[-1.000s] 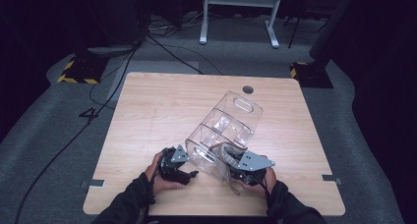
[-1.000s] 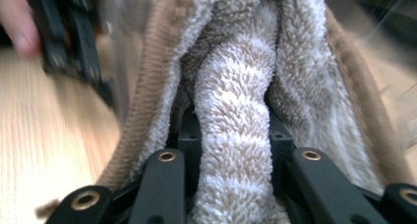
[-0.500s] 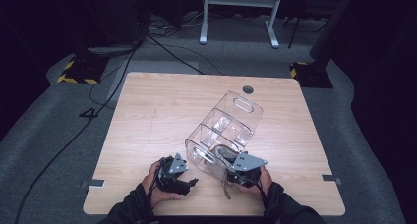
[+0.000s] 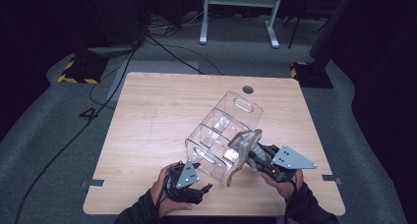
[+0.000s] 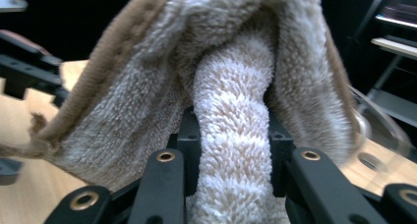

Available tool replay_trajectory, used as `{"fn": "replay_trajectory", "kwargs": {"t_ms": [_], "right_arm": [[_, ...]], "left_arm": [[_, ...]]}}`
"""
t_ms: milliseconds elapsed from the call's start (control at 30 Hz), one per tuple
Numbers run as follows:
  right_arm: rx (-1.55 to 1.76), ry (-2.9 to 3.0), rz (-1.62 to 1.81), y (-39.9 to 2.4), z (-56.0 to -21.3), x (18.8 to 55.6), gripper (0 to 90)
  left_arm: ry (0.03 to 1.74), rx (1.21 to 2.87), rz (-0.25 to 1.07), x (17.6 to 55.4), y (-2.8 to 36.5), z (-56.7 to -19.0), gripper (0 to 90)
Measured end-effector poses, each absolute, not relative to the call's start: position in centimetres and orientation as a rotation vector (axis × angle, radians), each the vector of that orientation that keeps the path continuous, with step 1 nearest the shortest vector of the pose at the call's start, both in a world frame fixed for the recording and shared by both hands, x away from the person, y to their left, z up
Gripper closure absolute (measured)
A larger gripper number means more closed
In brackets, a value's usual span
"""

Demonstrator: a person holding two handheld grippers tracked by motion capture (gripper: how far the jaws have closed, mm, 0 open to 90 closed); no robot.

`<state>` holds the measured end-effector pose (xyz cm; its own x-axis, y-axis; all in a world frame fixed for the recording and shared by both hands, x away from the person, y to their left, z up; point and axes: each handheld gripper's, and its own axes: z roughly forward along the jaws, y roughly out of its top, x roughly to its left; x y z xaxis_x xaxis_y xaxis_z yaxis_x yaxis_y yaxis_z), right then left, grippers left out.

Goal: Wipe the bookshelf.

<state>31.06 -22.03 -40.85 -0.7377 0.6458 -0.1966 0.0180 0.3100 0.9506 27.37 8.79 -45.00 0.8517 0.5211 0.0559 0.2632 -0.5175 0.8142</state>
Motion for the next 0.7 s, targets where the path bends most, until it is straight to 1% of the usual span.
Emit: {"fn": "replay_trajectory", "kwargs": {"t_ms": [100, 200, 333, 400, 467, 700], "right_arm": [[0.621, 2.033, 1.406, -22.8, -41.4, 31.7, 69.3], [0.646, 2.098, 1.367, -23.0, -42.7, 33.1, 69.2], [0.647, 2.213, 1.329, -22.0, -44.7, 34.5, 69.2], [0.626, 2.248, 1.31, -21.3, -45.3, 34.6, 69.2], [0.63, 2.266, 1.311, -21.0, -45.5, 34.8, 69.5], [0.634, 2.298, 1.334, -20.8, -45.7, 34.8, 69.8]], "left_arm": [[0.569, 2.114, 0.373, 27.5, 8.1, -44.7, 25.4], [0.574, 2.093, 0.385, 27.5, 7.2, -44.5, 25.5], [0.585, 2.08, 0.403, 27.4, 6.0, -44.4, 25.6], [0.595, 2.062, 0.445, 27.3, 5.6, -44.2, 25.1], [0.621, 2.05, 0.484, 27.2, 5.5, -44.1, 25.3], [0.636, 2.03, 0.475, 27.3, 5.9, -43.9, 25.5]]}}
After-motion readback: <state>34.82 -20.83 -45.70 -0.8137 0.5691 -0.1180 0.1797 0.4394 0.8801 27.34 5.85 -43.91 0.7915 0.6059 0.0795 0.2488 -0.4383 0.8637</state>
